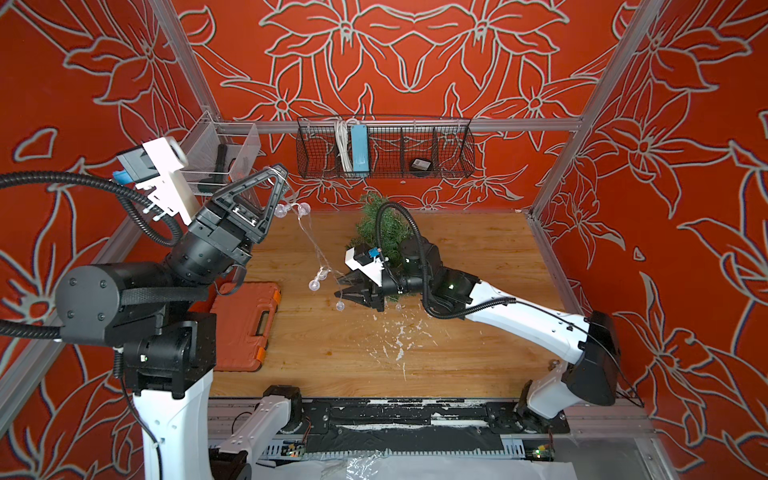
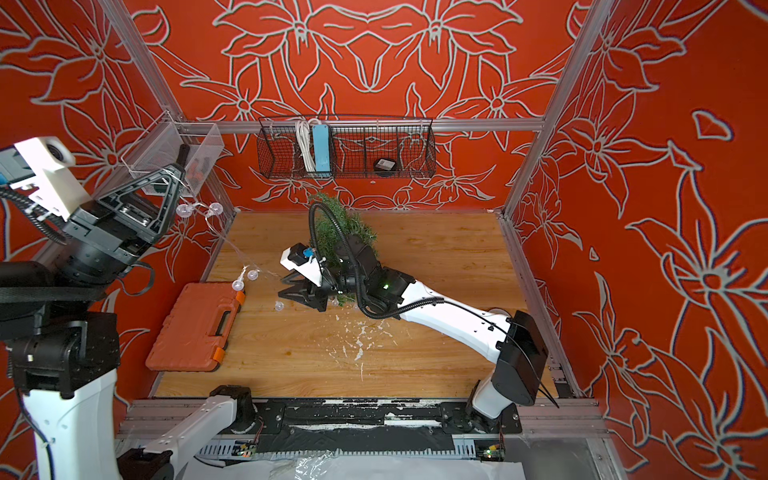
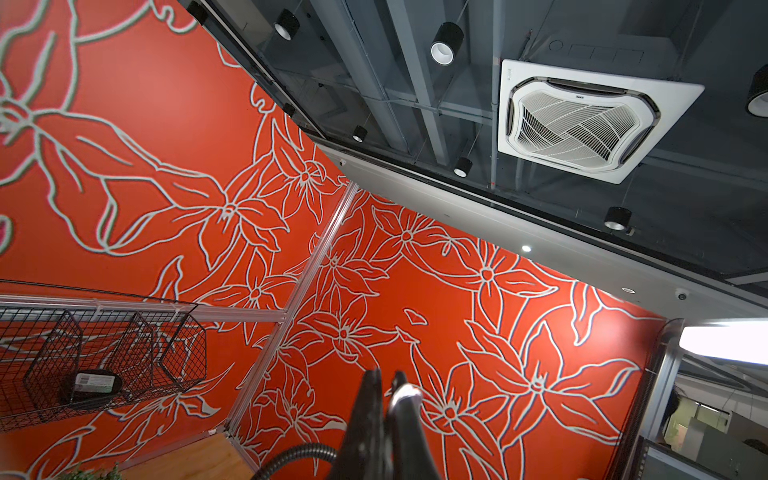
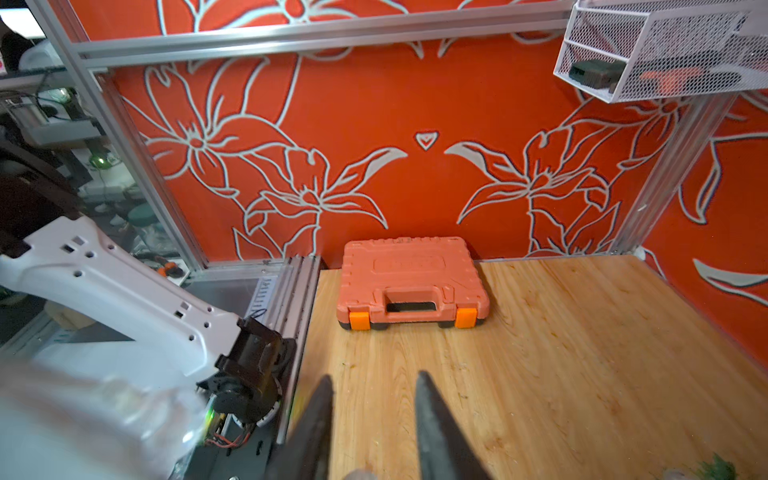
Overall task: Remove string lights from the small christmas tree
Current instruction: Remove the light string from the Christmas tree.
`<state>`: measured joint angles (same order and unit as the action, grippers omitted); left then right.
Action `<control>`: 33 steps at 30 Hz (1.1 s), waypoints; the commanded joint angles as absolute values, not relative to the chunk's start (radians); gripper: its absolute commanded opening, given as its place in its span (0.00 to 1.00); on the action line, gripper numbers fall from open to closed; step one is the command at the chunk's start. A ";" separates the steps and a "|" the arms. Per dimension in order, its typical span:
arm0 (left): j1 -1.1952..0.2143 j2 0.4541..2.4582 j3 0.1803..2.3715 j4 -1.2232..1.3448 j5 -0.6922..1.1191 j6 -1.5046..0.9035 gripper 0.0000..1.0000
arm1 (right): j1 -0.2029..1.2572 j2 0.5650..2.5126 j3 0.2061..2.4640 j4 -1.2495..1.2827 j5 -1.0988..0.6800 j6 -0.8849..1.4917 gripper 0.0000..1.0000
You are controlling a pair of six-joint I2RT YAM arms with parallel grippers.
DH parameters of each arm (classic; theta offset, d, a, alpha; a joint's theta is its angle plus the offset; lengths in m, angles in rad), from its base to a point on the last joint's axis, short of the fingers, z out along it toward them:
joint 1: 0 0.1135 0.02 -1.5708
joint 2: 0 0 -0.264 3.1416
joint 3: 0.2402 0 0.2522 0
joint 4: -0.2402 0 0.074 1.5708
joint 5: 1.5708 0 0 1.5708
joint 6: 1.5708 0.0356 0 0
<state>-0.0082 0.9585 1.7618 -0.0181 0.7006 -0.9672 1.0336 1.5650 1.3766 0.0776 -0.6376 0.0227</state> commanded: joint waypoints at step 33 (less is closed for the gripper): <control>-0.763 1.295 1.725 -0.187 0.330 -0.582 0.00 | 0.901 1.033 1.144 -0.050 -0.014 0.042 0.00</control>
<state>-0.7017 1.2655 1.6611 -0.1398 0.4572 -0.6998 0.9340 1.0660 1.1450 -0.0265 -0.1032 0.0364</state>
